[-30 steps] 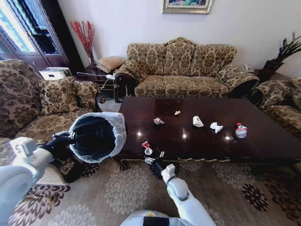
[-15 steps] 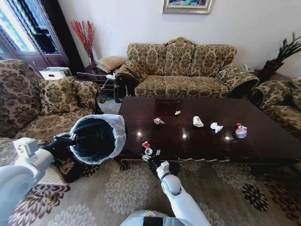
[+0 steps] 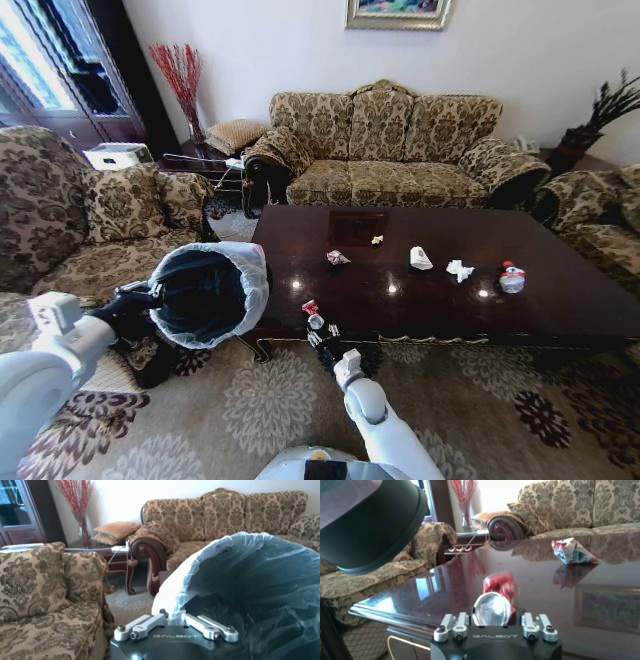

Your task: Move to the front of the table and place the trash on the table into the trash bin.

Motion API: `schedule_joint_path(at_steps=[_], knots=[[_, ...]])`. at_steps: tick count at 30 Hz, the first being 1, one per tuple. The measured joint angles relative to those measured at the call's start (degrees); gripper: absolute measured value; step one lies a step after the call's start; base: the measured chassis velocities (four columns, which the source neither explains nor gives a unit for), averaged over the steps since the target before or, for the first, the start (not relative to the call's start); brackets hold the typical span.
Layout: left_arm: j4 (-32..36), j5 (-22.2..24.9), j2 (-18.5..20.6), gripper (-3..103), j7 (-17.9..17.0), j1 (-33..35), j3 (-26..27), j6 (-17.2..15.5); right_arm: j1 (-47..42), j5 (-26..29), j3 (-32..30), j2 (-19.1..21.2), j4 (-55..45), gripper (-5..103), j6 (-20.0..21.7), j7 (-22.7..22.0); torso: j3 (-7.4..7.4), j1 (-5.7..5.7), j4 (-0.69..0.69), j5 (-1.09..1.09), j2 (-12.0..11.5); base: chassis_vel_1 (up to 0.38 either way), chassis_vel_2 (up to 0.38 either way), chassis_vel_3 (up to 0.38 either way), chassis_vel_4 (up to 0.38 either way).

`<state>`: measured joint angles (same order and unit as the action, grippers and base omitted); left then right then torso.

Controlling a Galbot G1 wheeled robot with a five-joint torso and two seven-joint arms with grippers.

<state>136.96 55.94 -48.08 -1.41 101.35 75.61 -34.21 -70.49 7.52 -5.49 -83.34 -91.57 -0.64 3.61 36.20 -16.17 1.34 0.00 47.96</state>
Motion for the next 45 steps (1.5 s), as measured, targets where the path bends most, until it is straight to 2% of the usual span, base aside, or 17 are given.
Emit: schedule_joint_path(at_steps=[1,4,6,7,9,12,17,21,26,31,33,35,36,38,39,42,45], knots=[[0.0,0.0,0.0,0,0.0,0.0,0.0,0.0,0.0,0.0,0.0,0.0,0.0,46,0.0,0.0,0.00,0.00,0.00,0.00,0.0,0.000,0.000,0.000,0.000],[-0.4,0.2,0.2,0,-0.3,-0.2,-0.2,0.0,-0.5,0.7,-0.5,0.6,-1.1,34,-0.5,0.4,0.00,0.00,0.00,0.00,0.0,0.000,0.000,0.000,0.000],[-0.6,0.2,0.2,0,-0.4,-0.3,-0.4,0.1,-0.8,1.0,-0.7,0.7,-1.5,34,-0.8,0.6,0.00,0.00,0.00,0.00,0.0,0.000,0.000,0.000,0.000],[-1.3,0.2,0.3,0,-0.6,-0.5,-0.9,0.1,-1.3,1.8,-1.2,1.3,-2.8,26,-1.3,0.8,0.00,0.00,0.01,0.00,0.0,0.000,0.000,0.000,0.000],[-1.8,0.2,0.4,0,-0.7,-0.6,-1.1,0.1,-1.6,2.2,-1.7,1.8,-3.7,26,-1.7,0.9,0.00,0.00,0.00,-0.01,0.0,0.000,0.000,0.000,0.000],[-3.5,0.3,1.4,0,-0.9,-0.9,-1.3,0.1,-3.5,2.7,-3.8,3.6,-8.2,14,-2.8,1.8,0.00,0.00,0.00,-0.01,0.0,0.000,0.000,0.000,0.000],[-5.4,0.8,3.4,0,-1.0,-0.9,-0.9,0.1,-6.3,4.2,-7.2,6.0,-14.8,3,-3.7,3.0,0.00,0.00,0.00,0.00,0.0,0.000,0.000,0.000,0.000],[-6.6,1.1,4.2,0,-1.4,-1.7,-2.0,0.1,-8.6,5.7,-10.6,7.7,-17.4,0,-4.8,6.1,0.00,0.00,-0.01,0.00,0.0,0.000,0.000,0.000,0.000],[-6.5,0.8,3.2,0,-1.6,-2.3,-4.0,0.1,-8.6,4.5,-10.0,6.5,-13.3,-3,-6.3,7.3,0.00,0.00,-0.01,-0.01,0.0,0.000,0.000,0.000,0.000],[-5.8,0.6,3.0,0,-1.6,-2.1,-4.0,0.0,-6.1,3.0,-7.3,4.2,-9.4,18,-5.7,6.2,0.00,0.00,0.01,-0.02,0.0,0.000,0.000,0.000,0.000],[-5.7,0.6,3.1,0,-1.6,-2.0,-3.7,0.0,-5.3,2.8,-6.6,3.7,-8.6,18,-5.4,5.9,0.00,0.00,0.01,-0.02,0.0,0.000,0.000,0.000,0.000],[-5.6,0.5,3.1,0,-1.5,-1.5,-3.2,0.0,-3.4,2.8,-4.9,2.4,-6.5,28,-4.9,5.0,0.00,0.00,0.01,-0.01,0.0,0.000,0.000,0.000,0.000],[-5.6,0.5,3.1,0,-1.5,-1.5,-3.2,0.0,-3.4,2.8,-4.9,2.4,-6.5,28,-4.9,5.0,0.00,0.00,0.01,-0.01,0.0,0.000,0.000,0.000,0.000],[-5.4,0.5,2.9,0,-1.5,-1.0,-2.6,0.0,-1.7,3.0,-3.8,1.2,-4.3,39,-4.3,4.2,0.00,0.00,0.01,-0.01,0.0,0.000,0.000,0.000,0.000],[-5.4,0.5,2.9,0,-1.5,-1.0,-2.6,0.0,-1.7,3.0,-3.8,1.2,-4.3,39,-4.3,4.2,0.00,0.00,0.01,-0.01,0.0,0.000,0.000,0.000,0.000],[-5.3,0.5,2.8,0,-1.3,-0.5,-1.8,0.0,-0.4,3.5,-3.2,0.3,-2.3,56,-3.3,3.2,0.00,0.00,0.00,0.00,0.0,0.000,0.000,0.000,0.000],[-5.2,0.5,2.8,0,-1.3,-0.1,-1.5,0.0,0.5,3.9,-3.1,-0.1,-0.3,66,-3.1,2.7,0.00,0.00,-0.01,0.00,0.0,0.000,0.000,0.000,0.000]])
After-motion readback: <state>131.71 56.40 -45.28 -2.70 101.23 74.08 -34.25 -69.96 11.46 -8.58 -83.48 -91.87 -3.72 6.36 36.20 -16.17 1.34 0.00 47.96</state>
